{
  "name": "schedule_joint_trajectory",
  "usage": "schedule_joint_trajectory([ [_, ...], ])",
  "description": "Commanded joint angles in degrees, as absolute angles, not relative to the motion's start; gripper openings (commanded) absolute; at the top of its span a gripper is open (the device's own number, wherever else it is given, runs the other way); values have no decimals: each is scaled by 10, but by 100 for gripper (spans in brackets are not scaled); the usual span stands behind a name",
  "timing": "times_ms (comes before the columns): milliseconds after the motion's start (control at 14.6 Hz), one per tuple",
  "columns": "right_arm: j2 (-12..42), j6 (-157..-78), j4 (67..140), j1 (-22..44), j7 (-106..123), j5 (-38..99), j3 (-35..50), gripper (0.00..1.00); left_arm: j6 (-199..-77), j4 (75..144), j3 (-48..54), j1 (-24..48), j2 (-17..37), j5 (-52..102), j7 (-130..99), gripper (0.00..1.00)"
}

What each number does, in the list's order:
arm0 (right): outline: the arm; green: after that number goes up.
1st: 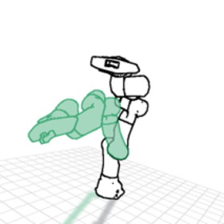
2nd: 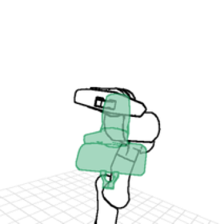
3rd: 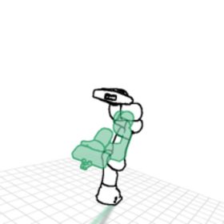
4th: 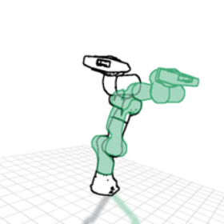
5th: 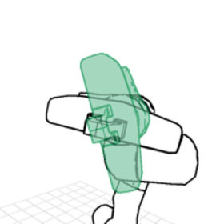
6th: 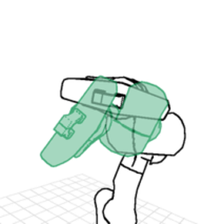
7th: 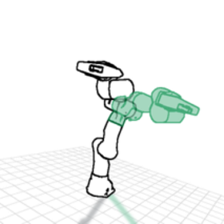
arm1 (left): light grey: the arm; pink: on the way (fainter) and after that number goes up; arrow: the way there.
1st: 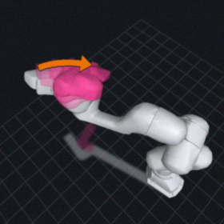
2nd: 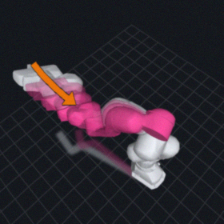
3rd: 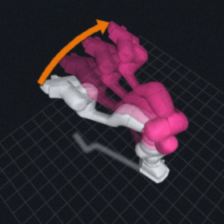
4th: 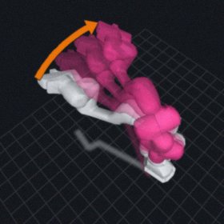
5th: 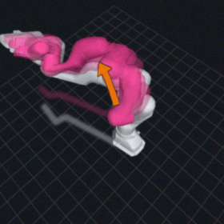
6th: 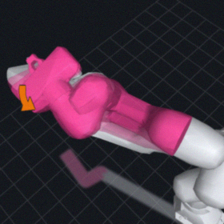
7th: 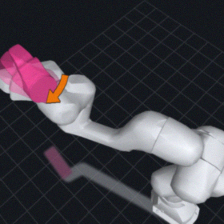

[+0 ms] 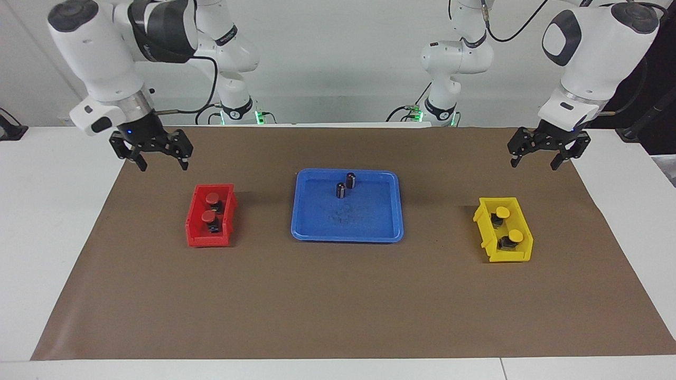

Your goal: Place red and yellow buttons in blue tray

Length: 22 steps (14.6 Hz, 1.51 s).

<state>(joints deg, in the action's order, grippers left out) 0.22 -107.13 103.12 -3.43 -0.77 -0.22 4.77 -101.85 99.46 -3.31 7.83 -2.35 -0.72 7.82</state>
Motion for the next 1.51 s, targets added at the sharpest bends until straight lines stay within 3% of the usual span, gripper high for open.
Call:
schedule_joint_trajectory([
  [0, 18, -1164, 1103, -30, -19, -3, 50, 100, -1033, 1016, -32, 74, -40, -1, 81, 100],
  [411, 35, -1285, 1202, -41, 4, -3, 50, 72, -1033, 1016, -32, 74, -40, 0, 81, 100],
  [959, 68, -1328, 1223, -41, 4, -3, 50, 65, -1033, 1016, -26, 83, -40, -1, 80, 100],
  [1438, 63, -1354, 1252, -41, 6, -3, 50, 42, -1042, 1019, -30, 74, -40, -1, 85, 100],
])
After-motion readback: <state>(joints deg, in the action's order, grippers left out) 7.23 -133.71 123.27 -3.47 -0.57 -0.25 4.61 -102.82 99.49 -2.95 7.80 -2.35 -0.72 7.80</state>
